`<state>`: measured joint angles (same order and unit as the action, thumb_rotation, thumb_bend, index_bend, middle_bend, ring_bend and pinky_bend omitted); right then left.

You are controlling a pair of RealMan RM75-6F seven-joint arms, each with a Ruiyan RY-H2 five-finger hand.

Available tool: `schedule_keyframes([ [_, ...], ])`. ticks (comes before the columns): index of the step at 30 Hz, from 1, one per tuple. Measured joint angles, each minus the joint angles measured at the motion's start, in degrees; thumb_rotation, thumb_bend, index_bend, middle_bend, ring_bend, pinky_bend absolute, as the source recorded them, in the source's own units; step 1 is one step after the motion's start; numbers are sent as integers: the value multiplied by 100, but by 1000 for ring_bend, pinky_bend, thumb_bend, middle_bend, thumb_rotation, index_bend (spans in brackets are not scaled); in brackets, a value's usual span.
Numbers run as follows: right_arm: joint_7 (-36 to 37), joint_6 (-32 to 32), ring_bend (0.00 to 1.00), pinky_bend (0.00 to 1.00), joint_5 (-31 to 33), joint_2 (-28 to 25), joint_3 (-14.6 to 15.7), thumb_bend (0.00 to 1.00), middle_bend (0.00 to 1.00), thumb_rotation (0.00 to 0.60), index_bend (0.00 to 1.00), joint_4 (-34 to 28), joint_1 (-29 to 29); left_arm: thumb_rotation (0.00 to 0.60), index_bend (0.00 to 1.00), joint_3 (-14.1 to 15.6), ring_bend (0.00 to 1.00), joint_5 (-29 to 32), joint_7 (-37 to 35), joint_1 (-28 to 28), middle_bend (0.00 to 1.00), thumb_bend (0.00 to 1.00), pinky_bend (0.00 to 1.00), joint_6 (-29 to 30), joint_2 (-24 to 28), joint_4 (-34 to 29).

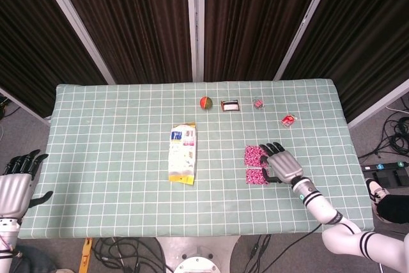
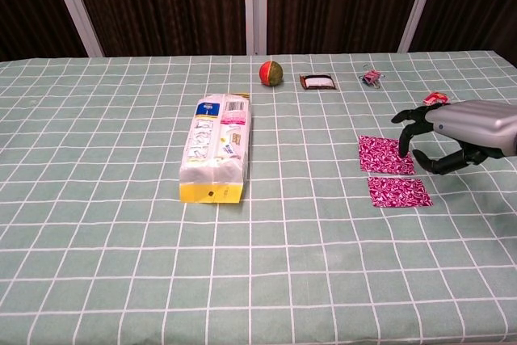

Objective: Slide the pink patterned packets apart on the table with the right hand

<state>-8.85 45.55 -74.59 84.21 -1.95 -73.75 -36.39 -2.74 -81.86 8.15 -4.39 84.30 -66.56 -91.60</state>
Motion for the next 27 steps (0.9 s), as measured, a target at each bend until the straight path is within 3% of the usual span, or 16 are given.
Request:
schedule_keyframes([
  [11,-5,-409,0,0,457,416,-194,561,29,246,344,833,-192,600,228,12,172,-10,-16,17,225,7,158,11,9,-25],
  [27,299,-379,0,0,284,451,-7,562,29,246,344,920,5,600,228,14,173,-5,-16,4,225,8,158,-27,6,-23],
])
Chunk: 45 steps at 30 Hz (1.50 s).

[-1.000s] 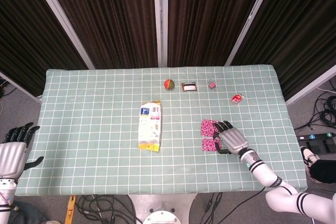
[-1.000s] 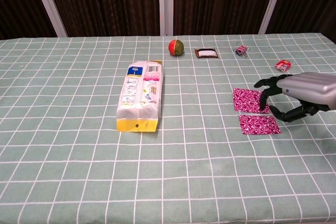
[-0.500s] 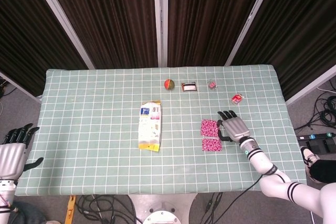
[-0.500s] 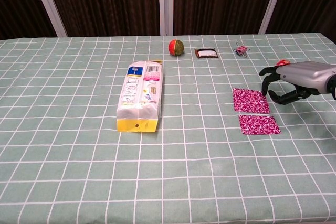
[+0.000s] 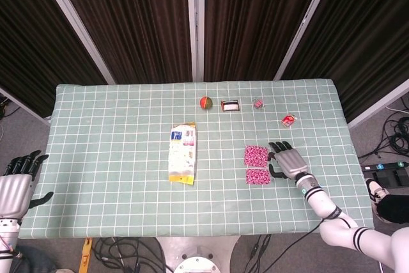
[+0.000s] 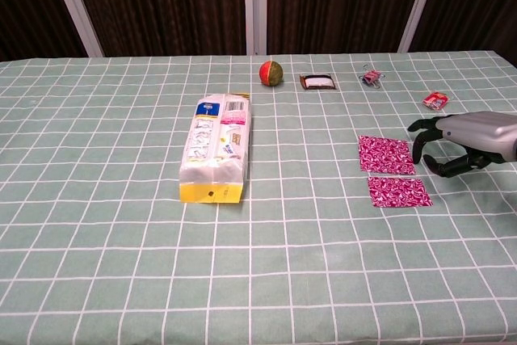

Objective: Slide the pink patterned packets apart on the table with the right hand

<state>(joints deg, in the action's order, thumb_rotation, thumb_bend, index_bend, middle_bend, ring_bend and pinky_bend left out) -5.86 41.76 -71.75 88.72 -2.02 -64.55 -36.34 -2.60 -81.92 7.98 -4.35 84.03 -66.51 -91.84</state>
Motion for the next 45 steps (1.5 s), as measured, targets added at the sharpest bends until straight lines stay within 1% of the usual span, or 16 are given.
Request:
schedule_keyframes([
  [9,6,5,0,0,-149,161,-62,559,29,246,344,8,-126,600,229,7,173,10,-25,12,225,8,158,-3,-7,19],
  [15,-101,-53,0,0,-118,331,-172,557,30,253,344,44,-272,600,229,7,172,21,-58,21,226,7,158,-3,-18,53],
  [19,-162,-93,0,0,-93,452,-246,556,29,242,341,80,-380,600,229,6,173,40,-77,22,225,7,158,-19,-23,79],
  [23,-272,-140,0,0,-33,532,-295,554,29,246,339,106,-458,600,228,4,173,49,-99,21,225,8,158,-31,-29,101],
  [26,-324,-98,0,0,-4,512,-311,554,29,248,340,67,-461,600,228,1,173,36,-137,35,225,8,158,6,-29,110],
  [31,-385,40,0,0,54,310,-253,554,29,243,340,-65,-316,600,229,13,172,36,-164,49,226,7,158,-2,-44,144],
  [35,-412,20,0,0,216,234,-215,553,30,245,339,-27,-225,600,229,14,173,0,-168,44,225,7,158,15,-65,158],
  [45,-275,-114,0,0,224,383,-247,557,30,251,339,211,-286,600,229,10,172,33,-156,51,225,7,158,2,-55,152],
])
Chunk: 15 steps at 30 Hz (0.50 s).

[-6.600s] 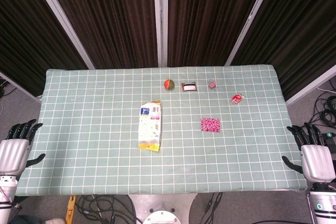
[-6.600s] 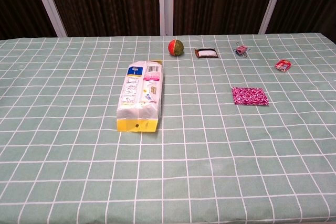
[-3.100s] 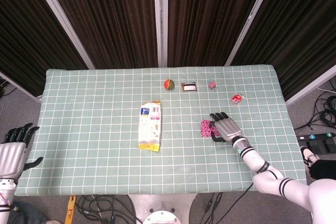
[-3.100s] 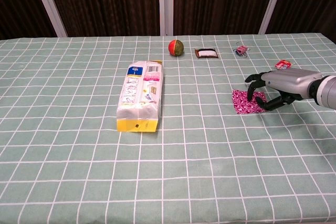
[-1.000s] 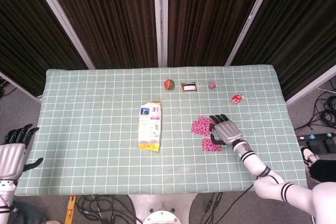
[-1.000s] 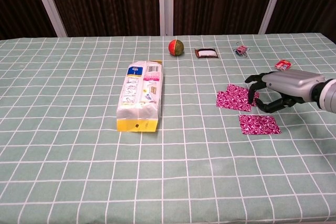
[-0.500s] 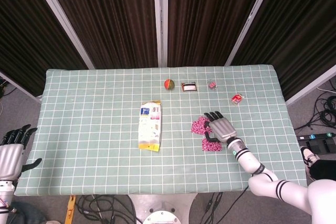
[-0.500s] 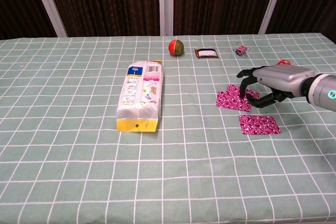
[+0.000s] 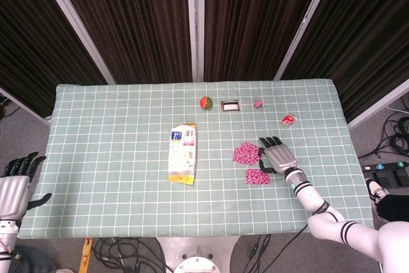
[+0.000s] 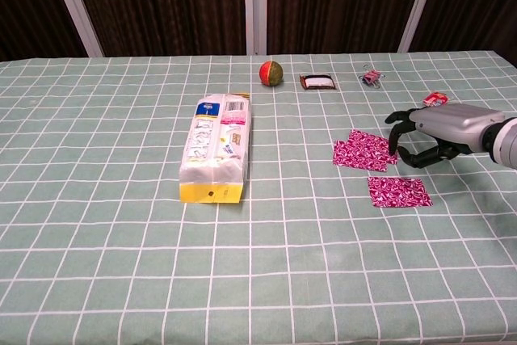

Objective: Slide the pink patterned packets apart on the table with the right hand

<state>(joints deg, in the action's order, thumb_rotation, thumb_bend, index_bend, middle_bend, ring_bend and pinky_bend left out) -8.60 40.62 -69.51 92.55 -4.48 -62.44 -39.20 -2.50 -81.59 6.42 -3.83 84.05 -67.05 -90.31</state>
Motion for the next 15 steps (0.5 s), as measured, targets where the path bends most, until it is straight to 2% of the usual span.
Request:
schedule_keyframes([
  [15,-125,-86,0,0,-38,297,-78,553,29,247,340,121,-216,600,229,-2,173,36,-44,21,225,8,158,-11,-21,58],
])
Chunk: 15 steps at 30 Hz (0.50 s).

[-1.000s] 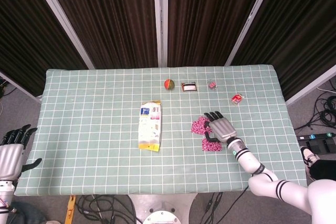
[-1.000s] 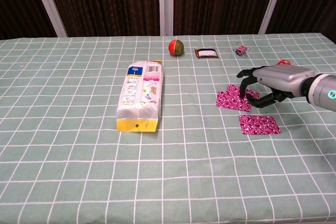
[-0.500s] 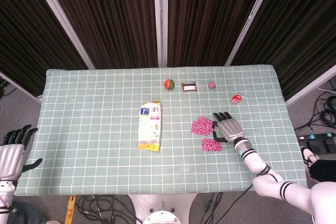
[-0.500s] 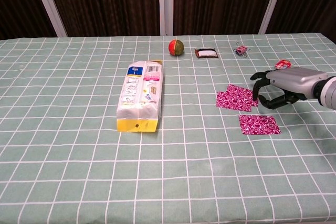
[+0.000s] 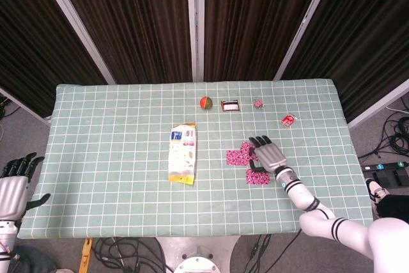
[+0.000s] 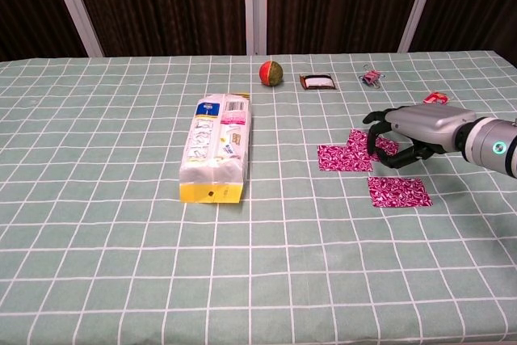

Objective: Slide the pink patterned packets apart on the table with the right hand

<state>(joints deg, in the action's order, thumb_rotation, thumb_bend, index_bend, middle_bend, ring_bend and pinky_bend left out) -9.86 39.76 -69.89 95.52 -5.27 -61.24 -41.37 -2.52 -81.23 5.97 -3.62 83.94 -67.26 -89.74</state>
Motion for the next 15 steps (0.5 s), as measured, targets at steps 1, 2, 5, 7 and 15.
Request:
schedule_keyframes([
  [1,-12,-6,0,0,1,25,-10,554,29,245,339,3,-22,600,229,0,172,0,-3,0,225,7,158,-1,-2,3],
  [2,-20,-9,0,0,-2,42,-17,555,29,240,340,2,-39,600,228,-1,172,-2,-12,0,225,7,158,0,-4,8],
  [5,-41,-5,0,0,-19,76,-39,553,30,248,340,-26,-86,600,229,-5,173,-2,-34,4,225,7,158,5,-7,27],
  [7,-53,6,0,0,-36,89,-49,553,30,249,340,-55,-108,600,229,-5,173,-2,-43,6,225,7,158,5,-7,36],
  [15,-210,-22,0,0,-36,171,-64,550,29,246,340,-127,-224,600,229,3,173,14,-57,21,226,7,158,-3,-22,59],
])
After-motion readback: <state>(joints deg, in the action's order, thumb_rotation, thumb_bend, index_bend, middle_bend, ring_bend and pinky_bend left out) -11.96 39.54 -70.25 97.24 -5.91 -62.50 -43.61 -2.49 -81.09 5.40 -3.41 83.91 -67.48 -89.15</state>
